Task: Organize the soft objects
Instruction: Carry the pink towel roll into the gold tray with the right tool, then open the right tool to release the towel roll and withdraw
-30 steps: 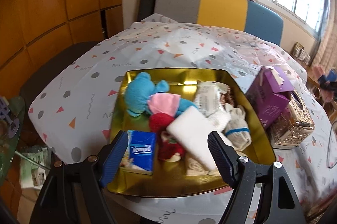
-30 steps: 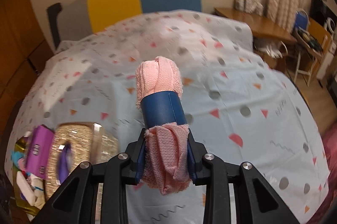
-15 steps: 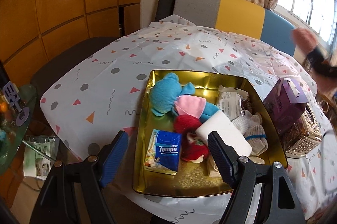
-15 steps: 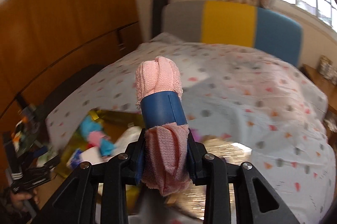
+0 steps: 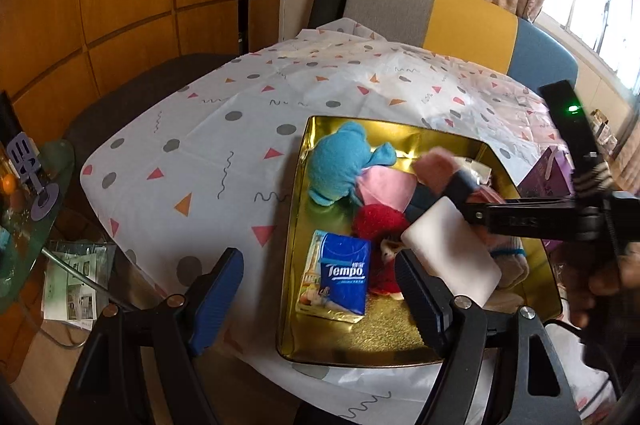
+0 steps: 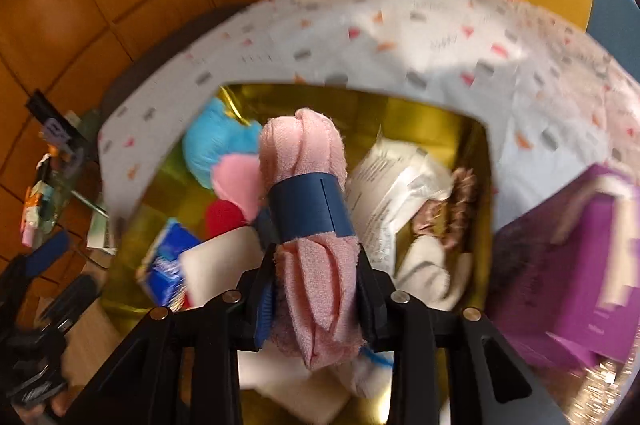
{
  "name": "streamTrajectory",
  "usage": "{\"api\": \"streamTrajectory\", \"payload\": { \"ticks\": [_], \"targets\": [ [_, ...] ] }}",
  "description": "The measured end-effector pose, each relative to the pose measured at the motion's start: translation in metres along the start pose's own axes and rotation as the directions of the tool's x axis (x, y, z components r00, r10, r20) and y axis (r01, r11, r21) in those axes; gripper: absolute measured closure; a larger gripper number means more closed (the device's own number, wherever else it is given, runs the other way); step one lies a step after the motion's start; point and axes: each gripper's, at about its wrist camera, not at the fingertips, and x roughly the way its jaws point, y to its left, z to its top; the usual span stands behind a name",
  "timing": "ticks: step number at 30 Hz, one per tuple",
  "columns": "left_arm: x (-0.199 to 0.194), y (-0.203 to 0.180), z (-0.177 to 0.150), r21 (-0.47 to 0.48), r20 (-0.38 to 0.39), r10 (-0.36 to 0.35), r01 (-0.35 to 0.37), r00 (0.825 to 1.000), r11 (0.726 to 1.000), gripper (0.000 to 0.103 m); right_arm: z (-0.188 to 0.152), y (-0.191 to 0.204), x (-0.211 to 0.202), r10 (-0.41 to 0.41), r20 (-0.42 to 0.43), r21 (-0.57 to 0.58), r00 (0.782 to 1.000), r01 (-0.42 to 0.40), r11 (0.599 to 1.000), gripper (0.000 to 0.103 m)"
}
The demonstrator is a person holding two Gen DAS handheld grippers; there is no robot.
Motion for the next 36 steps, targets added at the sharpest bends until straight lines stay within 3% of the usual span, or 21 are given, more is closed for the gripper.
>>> {"api": "streamTrajectory", "payload": {
  "ticks": [4,6,12,13,15,17,27,36],
  "targets": [
    [0.003,0.003,-0.002,-0.014,-0.009,0.004,-0.004,1.0,1.0,0.024,-0.002,-0.008,0.003,0.016,0.007,0.038,1.0,-0.017,0.999,0.058],
    [0.005,0.001,-0.002,-0.017,-0.011,0.001,-0.001,1.0,1.0,0.024,-0.005,-0.008,-0.007,0.019,0.028,0.033,0.999,-0.02,0.999,0.048],
    [0.003,-0.006,-0.002,-0.002,-0.003,-0.007,0.007,1.0,1.0,0.024,-0.02,-0.003,-0.041,0.021,0.101,-0.019,0.995,-0.019,1.0,0.047],
    [0.004,-0.007,-0.002,-0.001,-0.005,-0.008,0.008,1.0,1.0,0.024,-0.023,-0.004,-0.041,0.012,0.099,-0.016,0.995,-0.011,1.0,0.049],
    [0.004,-0.01,-0.002,0.003,-0.008,-0.013,0.013,1.0,1.0,0.024,-0.029,-0.007,-0.036,-0.009,0.091,-0.004,0.996,0.009,1.0,0.074],
    [0.002,-0.012,-0.003,0.011,-0.005,-0.012,0.012,1.0,1.0,0.024,-0.032,-0.008,-0.029,-0.013,0.074,0.003,0.997,0.013,1.0,0.083],
    [-0.001,-0.013,0.0,0.019,0.007,0.009,-0.009,1.0,1.0,0.024,-0.021,0.001,-0.006,-0.045,0.071,0.01,0.996,0.044,0.999,0.087],
    [-0.003,-0.016,0.0,0.023,0.008,0.01,-0.01,1.0,1.0,0.023,-0.03,0.001,-0.015,-0.057,0.111,0.01,0.992,0.056,0.998,0.083]
  ]
}}
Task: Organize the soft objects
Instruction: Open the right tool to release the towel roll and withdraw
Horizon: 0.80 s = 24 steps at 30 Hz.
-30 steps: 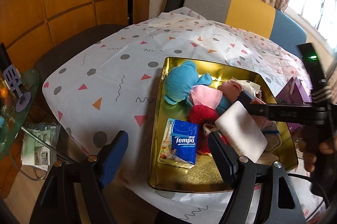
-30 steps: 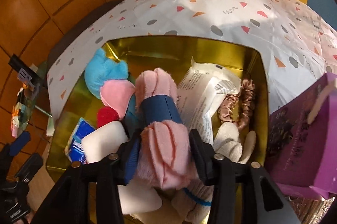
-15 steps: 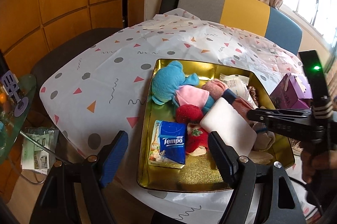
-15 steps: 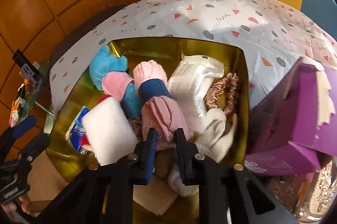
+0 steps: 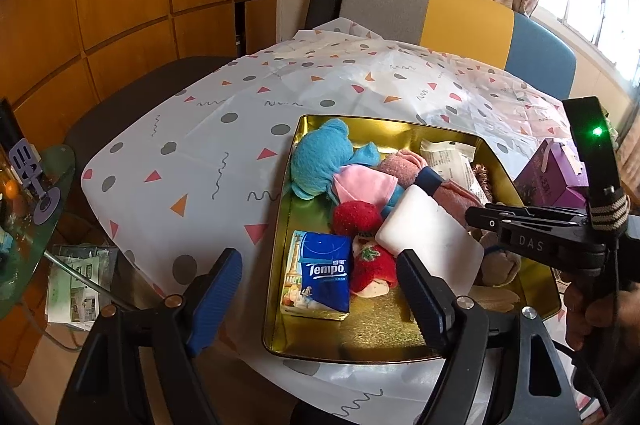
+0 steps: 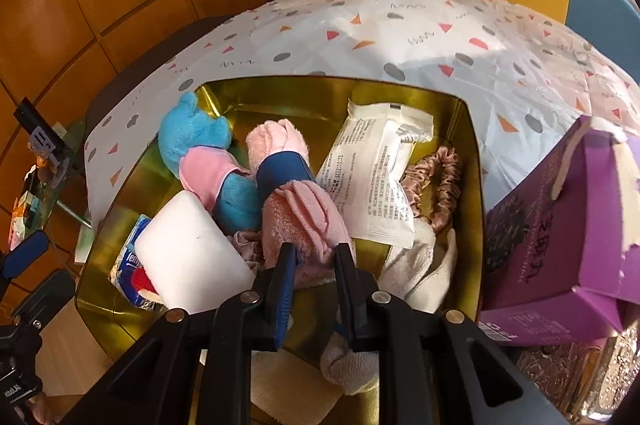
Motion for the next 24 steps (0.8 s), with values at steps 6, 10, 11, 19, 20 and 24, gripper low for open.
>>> {"api": "streamTrajectory", "payload": {
  "ticks": [6,10,11,19,20,24],
  "targets": [
    [-0.006,-0.006,-0.001,0.01,0.013,-0.001,0.001,1.0,1.0,0.023,-0.005,0.005,-0.017,-0.051,0.051,-0.006,0.997,0.051,0.999,0.072],
    [-0.011,-0.012,-0.001,0.02,0.024,0.007,-0.008,1.0,1.0,0.02,-0.011,0.004,-0.035,-0.114,0.102,0.003,0.988,0.114,0.993,0.068],
    [-0.012,-0.013,-0.001,0.021,0.027,0.009,-0.01,1.0,1.0,0.019,-0.013,0.002,-0.04,-0.138,0.116,0.013,0.984,0.137,0.99,0.066],
    [-0.028,-0.031,-0.003,0.024,0.09,0.014,-0.016,0.996,1.0,0.001,-0.039,-0.007,-0.088,-0.274,0.229,0.111,0.934,0.255,0.961,0.064],
    [-0.03,-0.033,-0.004,0.026,0.098,0.006,-0.009,0.995,1.0,0.001,-0.043,-0.008,-0.093,-0.287,0.238,0.122,0.928,0.265,0.957,0.064],
    [-0.037,-0.045,-0.006,0.046,0.115,-0.006,0.001,0.993,0.999,0.0,-0.06,-0.013,-0.103,-0.334,0.248,0.156,0.909,0.302,0.94,0.064]
  ]
}}
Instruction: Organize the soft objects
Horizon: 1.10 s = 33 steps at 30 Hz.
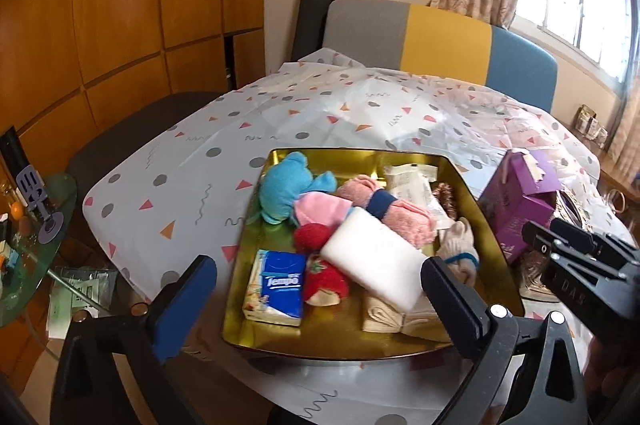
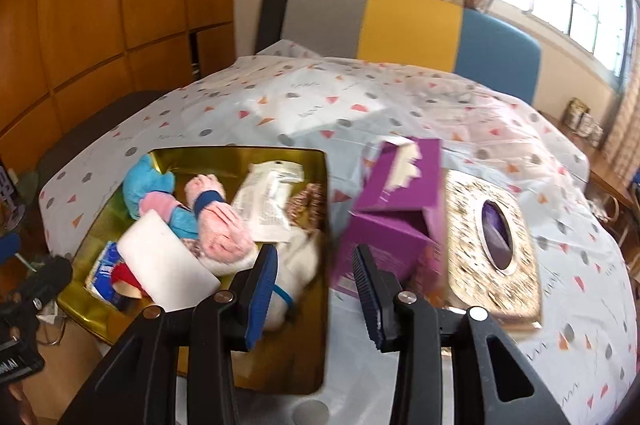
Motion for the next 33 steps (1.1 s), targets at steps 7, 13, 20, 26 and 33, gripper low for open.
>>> {"api": "streamTrajectory", "payload": {
  "ticks": [7,13,20,26,33],
  "targets": [
    [-0.004,-0.01,0.0,0.018,0.006,-0.002,0.002,1.0,1.0,0.0,-0.011,-0.013,-0.005,-0.016,-0.003,0.054,1.0,0.016,0.998,0.064],
    [-0.009,-0.011,0.001,0.005,0.03,0.005,-0.005,1.0,1.0,0.0,-0.012,-0.015,-0.012,-0.02,0.022,0.062,1.0,0.018,0.998,0.064],
    [-0.01,-0.01,0.0,0.004,0.03,0.034,-0.034,0.999,0.999,0.0,-0.012,-0.014,-0.014,-0.014,0.026,0.069,1.0,0.012,0.998,0.064],
    [-0.009,-0.011,-0.001,0.012,0.028,0.05,-0.05,0.998,0.999,0.0,-0.013,-0.013,-0.012,-0.009,0.019,0.064,1.0,0.007,0.998,0.064],
    [-0.009,-0.01,-0.002,0.008,0.021,0.055,-0.055,0.998,0.998,0.0,-0.014,-0.013,-0.013,-0.012,0.019,0.064,1.0,0.01,0.998,0.064]
  ]
}}
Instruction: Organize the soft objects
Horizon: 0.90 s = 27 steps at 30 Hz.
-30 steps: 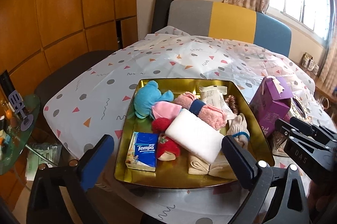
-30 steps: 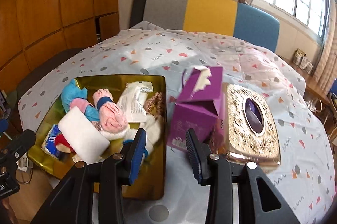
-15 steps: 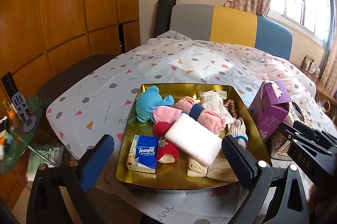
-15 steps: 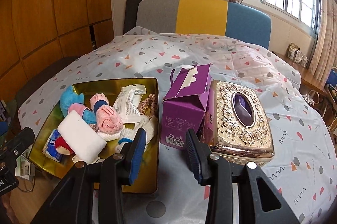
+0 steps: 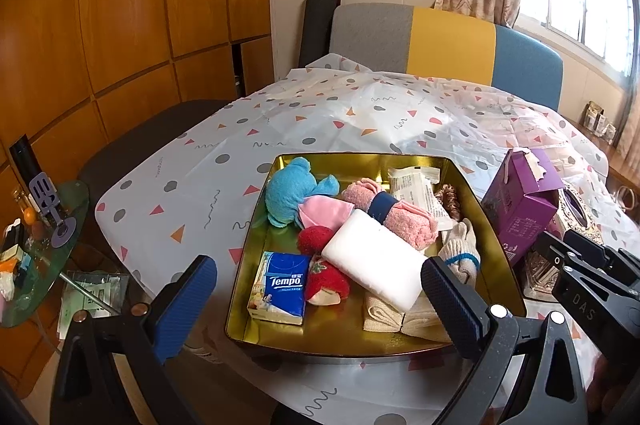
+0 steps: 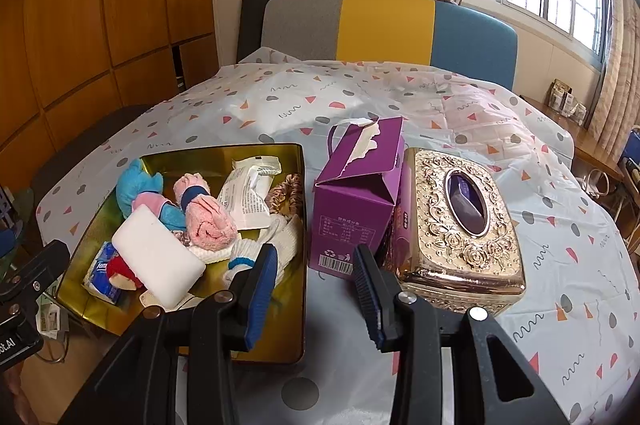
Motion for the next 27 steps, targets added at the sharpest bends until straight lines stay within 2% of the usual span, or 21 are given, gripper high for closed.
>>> {"api": "streamTrajectory", "payload": {
  "ticks": [27],
  "targets": [
    [0.0025,0.0039,-0.0028,-0.007,-0.013,0.008,-0.008,1.0,1.0,0.0,-0.003,0.0042,0.0034,0.004,-0.016,0.003,1.0,-0.004,1.0,0.064]
  ]
}}
